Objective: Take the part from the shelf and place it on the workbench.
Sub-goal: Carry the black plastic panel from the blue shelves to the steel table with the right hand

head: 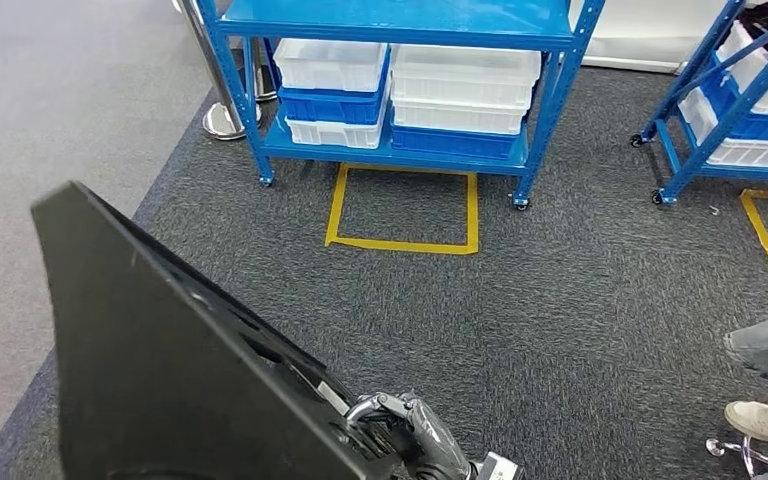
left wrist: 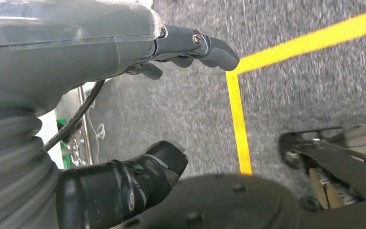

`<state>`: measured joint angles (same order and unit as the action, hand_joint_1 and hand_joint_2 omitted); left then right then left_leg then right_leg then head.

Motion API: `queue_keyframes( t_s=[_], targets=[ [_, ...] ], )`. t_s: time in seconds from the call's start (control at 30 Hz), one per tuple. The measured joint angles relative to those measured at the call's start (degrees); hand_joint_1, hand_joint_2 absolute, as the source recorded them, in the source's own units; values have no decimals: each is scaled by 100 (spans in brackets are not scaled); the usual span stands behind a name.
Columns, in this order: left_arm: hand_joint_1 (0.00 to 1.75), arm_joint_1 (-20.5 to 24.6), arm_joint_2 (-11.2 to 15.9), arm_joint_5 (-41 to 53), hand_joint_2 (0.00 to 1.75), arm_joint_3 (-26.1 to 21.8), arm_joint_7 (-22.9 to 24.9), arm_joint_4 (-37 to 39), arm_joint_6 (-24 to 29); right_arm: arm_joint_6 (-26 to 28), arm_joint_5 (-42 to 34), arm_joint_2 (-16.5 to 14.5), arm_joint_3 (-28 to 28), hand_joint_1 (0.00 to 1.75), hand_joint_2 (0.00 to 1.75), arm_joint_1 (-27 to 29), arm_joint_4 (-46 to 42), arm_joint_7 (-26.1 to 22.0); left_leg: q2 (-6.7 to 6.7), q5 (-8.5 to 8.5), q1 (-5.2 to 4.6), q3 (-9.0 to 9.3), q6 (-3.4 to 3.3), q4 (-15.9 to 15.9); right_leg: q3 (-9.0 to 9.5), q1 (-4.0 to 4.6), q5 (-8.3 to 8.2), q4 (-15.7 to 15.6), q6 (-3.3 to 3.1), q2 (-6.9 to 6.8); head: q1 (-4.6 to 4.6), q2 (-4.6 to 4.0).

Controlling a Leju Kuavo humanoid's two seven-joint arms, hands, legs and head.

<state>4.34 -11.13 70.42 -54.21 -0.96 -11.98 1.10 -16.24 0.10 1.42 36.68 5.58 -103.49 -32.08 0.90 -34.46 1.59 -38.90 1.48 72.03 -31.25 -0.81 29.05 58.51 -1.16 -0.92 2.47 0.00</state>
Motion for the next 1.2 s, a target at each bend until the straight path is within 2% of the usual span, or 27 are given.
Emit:
queue_keyframes(
  t_s=[0.03, 0.07, 0.1, 0.17, 0.2, 0.23, 0.27, 0.33, 0.4, 0.47, 0.5, 0.53, 0.57, 0.6, 0.63, 0.7, 0.73, 0.77, 0.83, 0.9, 0.97, 1.0, 1.03, 1.07, 1.1, 1.13, 1.2],
  targets=[
    [0, -3, -7, 7, 175, 0, -1, 0, 14, 9, 9, 5, -3, 175, 175, 22, -1, -11, -8, -20, -1, -62, -2, 168, 0, 20, 6, 6, -9, -54, 0, 0],
    [0, -7, -16, 12, 175, 0, -1, 0, 33, 17, 22, 13, -9, 175, 175, 44, -5, -25, -22, 58, -2, -30, -12, 141, 2, 36, 12, 13, -18, -104, 0, 0],
    [0, -9, -28, 20, 175, 1, -1, 0, 55, 27, 37, 24, -16, 175, 175, 66, -15, -45, -54, 225, -7, 111, -33, -110, 9, 49, 20, 19, -22, -150, 0, 0],
    [0, -1, -52, 40, 175, 3, 1, 0, 104, 53, 57, 48, -42, 175, 175, 113, -54, -100, -255, 536, -54, 502, -103, -860, 27, 81, 39, 29, -12, -237, 1, 0],
    [0, 10, -71, 48, 175, 4, 3, 0, 127, 63, 59, 61, -61, 175, 175, 137, -76, -129, -356, 614, -88, 640, -139, -1141, 28, 93, 44, 32, 6, -278, 2, 0],
    [0, 18, -85, 51, 175, 4, 6, 0, 150, 62, 58, 73, -82, 175, 175, 157, -93, -158, -428, 630, -120, 702, -168, -1291, 26, 104, 47, 35, 27, -322, 4, 0],
    [0, 21, -101, 48, 175, 4, 9, 0, 171, 44, 58, 83, -106, 175, 175, 173, -103, -185, -438, 621, -145, 705, -187, -1326, 23, 111, 44, 32, 52, -368, 5, 0],
    [0, 11, -131, 26, 175, 1, 18, 0, 194, -24, 59, 96, -151, 175, 175, 189, -110, -228, -340, 665, -126, 696, -240, -1382, 38, 104, 57, 28, 110, -412, 8, 0],
    [0, 7, -156, 2, 175, -3, 26, 0, 196, -98, 62, 101, -194, 175, 175, 192, -118, -252, -250, 724, -90, 706, -309, -1450, -50, 81, 248, 254, 173, -212, 9, 0],
    [0, 13, -180, -9, 175, -6, 28, 0, 187, -151, 70, 107, -233, 175, 175, 201, -123, -260, -153, 757, -83, 688, -349, -1465, -355, 51, 626, 909, 214, 22, 12, 0],
    [0, 15, -188, -14, 175, -7, 28, 0, 184, -168, 75, 111, -248, 175, 175, 207, -121, -261, -98, 763, -83, 673, -357, -1460, -530, 43, 776, 1275, 227, 56, 13, 0],
    [0, 13, -196, -22, 175, -9, 28, 0, 181, -186, 79, 117, -262, 175, 175, 210, -120, -260, -37, 766, -83, 665, -360, -1452, -645, 35, 825, 1515, 238, 64, 13, 0],
    [0, 8, -200, -31, 175, -10, 28, 0, 180, -199, 82, 122, -275, 175, 175, 212, -119, -259, 30, 768, -82, 661, -361, -1441, -666, 23, 757, 1556, 245, 69, 14, 0],
    [0, 5, -205, -37, 175, -10, 28, 0, 180, -207, 82, 126, -286, 175, 175, 212, -119, -259, 101, 766, -80, 660, -357, -1425, -578, 6, 582, 1367, 248, 86, 14, 0],
    [0, 3, -213, -43, 175, -11, 28, 0, 180, -212, 82, 129, -297, 175, 175, 211, -119, -260, 174, 761, -77, 660, -347, -1404, -408, -17, 353, 1006, 248, 143, 14, 0],
    [0, 11, -227, -48, 175, -12, 28, 0, 180, -214, 82, 131, -310, 175, 175, 211, -120, -261, 312, 747, -85, 628, -294, -1345, -101, -47, 85, 340, 235, 358, 13, 0],
    [0, 16, -232, -50, 175, -13, 28, 0, 180, -214, 83, 133, -313, 175, 175, 212, -121, -262, 368, 749, -87, 601, -254, -1323, -34, -48, 51, 172, 223, 437, 12, 0],
    [0, 16, -233, -51, 175, -13, 28, 0, 180, -215, 84, 134, -315, 175, 175, 213, -121, -262, 419, 761, -85, 574, -210, -1317, -25, -33, 71, 132, 204, 465, 11, 0],
    [0, 3, -233, -51, 175, -15, 28, 0, 183, -219, 84, 135, -319, 175, 175, 211, -122, -263, 480, 780, -63, 534, -133, -1319, -33, -31, 39, 101, 138, 364, 10, 0],
    [0, -5, -235, -36, 175, -17, 35, 0, 197, -225, 83, 135, -326, 175, 175, 214, -122, -280, 312, 637, -62, 431, -77, -1123, -27, -46, 1, 54, 52, 241, -9, 0],
    [0, 5, -239, 10, 175, -16, 54, 0, 231, -222, 80, 139, -356, 175, 175, 241, -122, -326, 63, 277, -64, 154, -37, -506, -32, -30, -11, 34, -3, 98, -31, 0],
    [0, 10, -241, 36, 175, -13, 67, 0, 251, -219, 73, 143, -387, 175, 175, 261, -122, -354, 8, 106, -61, -9, -21, -138, -40, -13, -9, 36, -17, 16, -34, 0],
    [0, 12, -241, 60, 175, -8, 79, 0, 269, -216, 63, 149, -428, 175, 175, 281, -122, -380, -17, 15, -59, -118, -13, 129, -44, 2, -7, 39, -21, -62, -33, 0],
    [0, 10, -243, 76, 175, -4, 87, 0, 286, -220, 47, 157, -478, 175, 175, 296, -122, -402, -34, 29, -59, -136, -13, 209, -47, 13, -5, 41, -24, -134, -34, 0],
    [0, 9, -244, 84, 175, -2, 90, 0, 301, -230, 27, 165, -530, 175, 175, 303, -122, -419, -55, 140, -60, -46, -24, 75, -46, 22, -3, 43, -25, -199, -34, 0],
    [0, 9, -248, 92, 175, -1, 85, 0, 318, -246, 8, 172, -581, 175, 175, 306, -122, -432, -101, 320, -65, 146, -47, -257, -41, 31, -1, 44, -23, -257, -34, 0],
    [0, 27, -260, 105, 175, 0, 68, 0, 353, -294, -18, 180, -668, 175, 175, 309, -122, -442, -315, 581, -107, 562, -117, -1027, -29, 58, 9, 47, -5, -356, -33, 0]
  ],
)
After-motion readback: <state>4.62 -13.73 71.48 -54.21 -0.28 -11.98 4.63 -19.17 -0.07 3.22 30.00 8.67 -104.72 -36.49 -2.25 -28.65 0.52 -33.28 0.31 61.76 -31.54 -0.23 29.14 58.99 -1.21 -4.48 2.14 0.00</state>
